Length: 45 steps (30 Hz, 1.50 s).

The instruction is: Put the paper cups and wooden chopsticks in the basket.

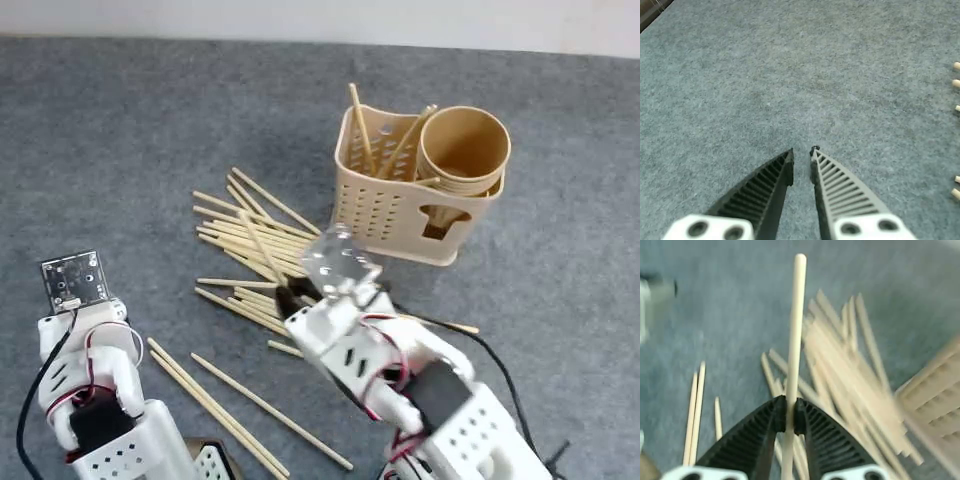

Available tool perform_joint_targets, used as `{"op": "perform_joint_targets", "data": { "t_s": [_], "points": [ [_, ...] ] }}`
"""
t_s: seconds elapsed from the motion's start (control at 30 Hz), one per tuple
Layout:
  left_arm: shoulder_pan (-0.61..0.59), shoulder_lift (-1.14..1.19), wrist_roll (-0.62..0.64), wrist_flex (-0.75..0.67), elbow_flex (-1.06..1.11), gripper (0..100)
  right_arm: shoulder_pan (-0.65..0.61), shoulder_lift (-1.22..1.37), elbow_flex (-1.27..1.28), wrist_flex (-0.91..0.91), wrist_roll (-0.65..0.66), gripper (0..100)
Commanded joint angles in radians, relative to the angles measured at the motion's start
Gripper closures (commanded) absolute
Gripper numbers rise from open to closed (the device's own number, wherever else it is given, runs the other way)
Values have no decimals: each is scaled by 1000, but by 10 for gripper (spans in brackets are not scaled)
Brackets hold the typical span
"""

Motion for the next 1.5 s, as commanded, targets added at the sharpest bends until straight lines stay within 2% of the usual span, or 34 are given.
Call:
{"op": "perform_joint_targets", "data": {
  "t_s": [0.0, 0.13, 0.4, 0.7, 1.13, 1.3, 1.47],
  "points": [
    [-5, -7, 9, -15, -8, 919, 44, -110, -45, -48, 2, 993],
    [-5, -7, 9, -15, -8, 919, 119, -154, -45, -134, 6, 993],
    [-5, -7, 9, -14, -8, 919, 306, -131, -51, -429, 3, 993],
    [-5, -7, 9, -14, -8, 919, 323, -8, -81, -628, 0, 993],
    [-5, -7, 9, -12, -8, 919, 383, 182, -415, -638, 6, 993],
    [-5, -7, 9, -12, -8, 919, 476, 237, -481, -641, 5, 993],
    [-5, -7, 9, -12, -8, 919, 547, 320, -489, -783, 0, 993]
  ]
}}
